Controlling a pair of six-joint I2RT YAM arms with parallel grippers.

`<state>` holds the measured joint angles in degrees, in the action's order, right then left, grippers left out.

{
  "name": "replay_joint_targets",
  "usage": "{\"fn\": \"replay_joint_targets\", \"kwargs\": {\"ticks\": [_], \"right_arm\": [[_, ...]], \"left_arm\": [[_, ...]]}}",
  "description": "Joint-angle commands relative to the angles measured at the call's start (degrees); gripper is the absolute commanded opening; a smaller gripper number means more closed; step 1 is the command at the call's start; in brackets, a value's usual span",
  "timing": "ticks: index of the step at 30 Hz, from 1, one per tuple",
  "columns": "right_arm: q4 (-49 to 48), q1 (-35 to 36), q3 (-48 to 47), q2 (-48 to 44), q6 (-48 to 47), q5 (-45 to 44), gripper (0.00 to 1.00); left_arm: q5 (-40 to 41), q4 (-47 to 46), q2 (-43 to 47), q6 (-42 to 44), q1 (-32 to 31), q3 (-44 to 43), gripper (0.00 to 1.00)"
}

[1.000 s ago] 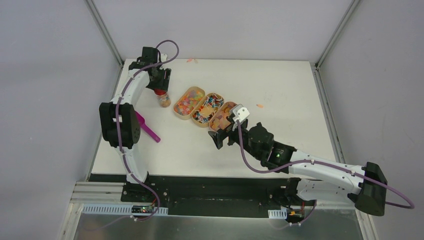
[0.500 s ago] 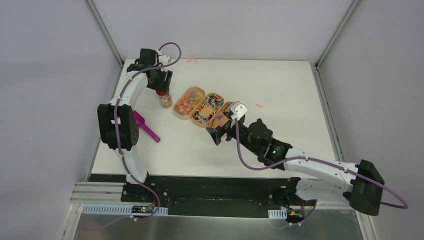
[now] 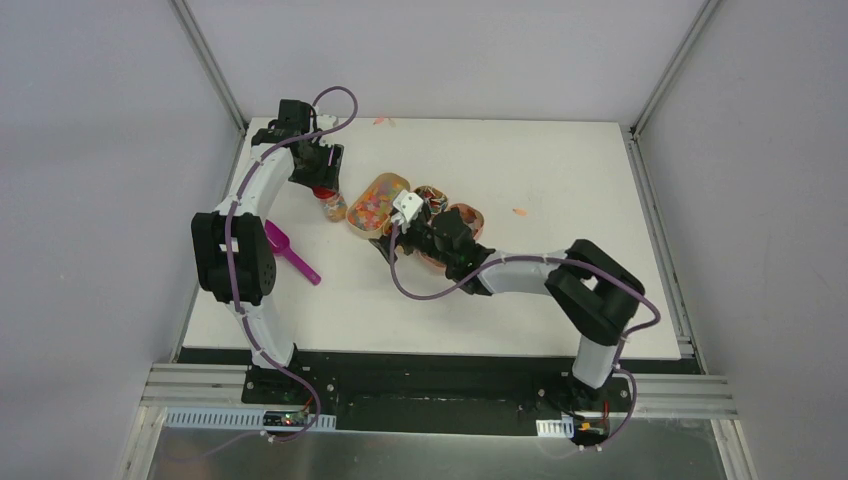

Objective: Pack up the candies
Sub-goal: Screw the bottle lid onto the packing bottle.

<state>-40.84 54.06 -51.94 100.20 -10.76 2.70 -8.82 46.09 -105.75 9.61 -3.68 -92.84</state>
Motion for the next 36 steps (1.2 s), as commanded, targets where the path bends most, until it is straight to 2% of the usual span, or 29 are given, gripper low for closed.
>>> {"fn": "replay_joint_targets", "kwargs": {"ticks": [1, 7, 13, 24, 36], "right_arm": [[-13.7, -1.08, -8.42, 8.41, -2.31, 8.56, 0.99], [-17.78, -1.4, -18.65, 20.92, 1.28, 15.38, 0.97], [-16.68, -0.79, -29.44, 30.43, 1.88, 15.34, 0.94], [-12.62, -0.63, -41.22, 40.11, -1.12, 13.58, 0.94], [-9.96, 0.62, -53.34, 48.92, -0.12, 9.89, 0.93]], "left_arm": [[1.01, 5.82, 1.68, -2.72, -0.1, 2.56, 0.46], [3.83, 5.77, 3.95, -4.09, -0.1, 4.95, 0.47], [7.57, 5.81, 4.56, -5.65, -0.56, 6.47, 0.47], [10.55, 5.64, 6.5, -8.23, -0.55, 5.39, 0.46], [9.17, 2.92, 7.01, -9.17, -0.63, 10.06, 0.46]]}}
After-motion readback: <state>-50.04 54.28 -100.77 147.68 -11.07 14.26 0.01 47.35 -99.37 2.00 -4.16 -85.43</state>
